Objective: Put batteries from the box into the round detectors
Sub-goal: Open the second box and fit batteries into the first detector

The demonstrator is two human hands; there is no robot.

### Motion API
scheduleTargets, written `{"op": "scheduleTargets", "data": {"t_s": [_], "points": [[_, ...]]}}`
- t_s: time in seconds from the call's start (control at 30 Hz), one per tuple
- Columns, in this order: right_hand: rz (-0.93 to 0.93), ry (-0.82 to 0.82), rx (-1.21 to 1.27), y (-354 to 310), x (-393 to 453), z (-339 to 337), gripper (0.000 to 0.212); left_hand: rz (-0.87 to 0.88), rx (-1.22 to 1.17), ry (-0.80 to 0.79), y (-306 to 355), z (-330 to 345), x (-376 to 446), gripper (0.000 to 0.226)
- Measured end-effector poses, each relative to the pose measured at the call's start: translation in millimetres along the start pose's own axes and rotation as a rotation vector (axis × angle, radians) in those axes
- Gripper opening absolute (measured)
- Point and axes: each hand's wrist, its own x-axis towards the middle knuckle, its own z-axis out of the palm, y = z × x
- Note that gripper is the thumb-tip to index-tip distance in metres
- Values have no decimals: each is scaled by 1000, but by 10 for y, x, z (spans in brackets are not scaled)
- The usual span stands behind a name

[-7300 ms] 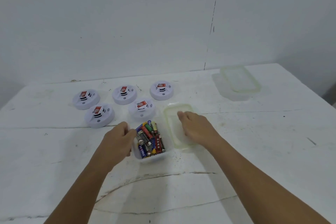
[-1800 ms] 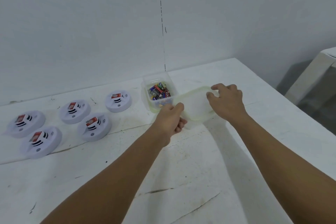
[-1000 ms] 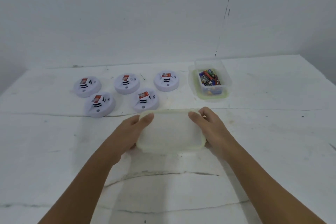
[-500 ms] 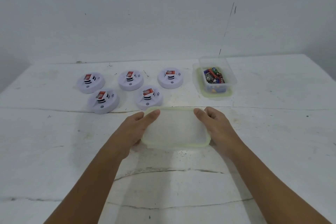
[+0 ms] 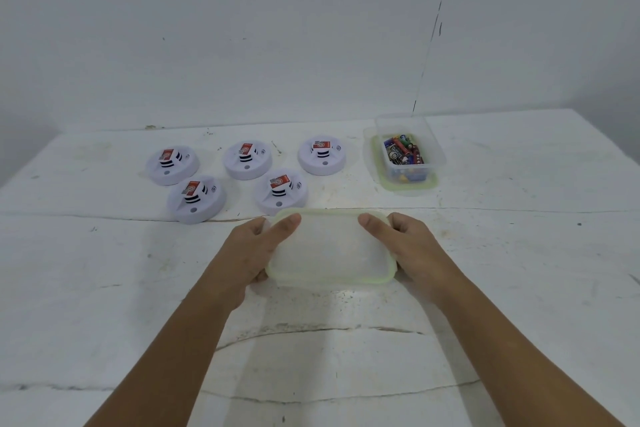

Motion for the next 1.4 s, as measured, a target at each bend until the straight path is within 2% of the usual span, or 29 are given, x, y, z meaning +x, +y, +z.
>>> {"op": "scheduleTargets", "data": {"t_s": [0.3,0.5,0.6,0.7,0.8,0.93,0.97,1.07,1.17,1.2,1.3,1.4], "points": [[85,-2,-35,-96,11,16,72,15,2,13,19,10,-30,58],[107,48,62,-73,51,22,35,24,4,16,-20,16,-33,59],[73,92,64,-45,46,23,55,22,1,16,-19,17,-37,53],[78,88,-31,-109,-4,26,53,20,11,14,-11,18,-37,48],[32,73,-244,-200,8,-7,49,32,28,18,-10,15,-26,51],[-151,37,-575,-408,118,92,16,58,58,19,-25,-7,35,58],[-175,9,-635,-461,143,157,15,60,61,17,-19,-17,42,61],[-155,-88,-808,-515,221,315,41,84,116,8,-20,-28,50,69],[-63,-128,-798,-514,236,316,68,161,235,141,-7,-35,-34,67],[-30,-124,-766,-496,231,277,69,177,224,201,3,-44,-95,66],[58,-120,-718,-493,170,166,51,204,143,301,37,-109,-345,61],[177,-140,-636,-465,100,95,50,177,255,205,-67,-177,-526,61]]}}
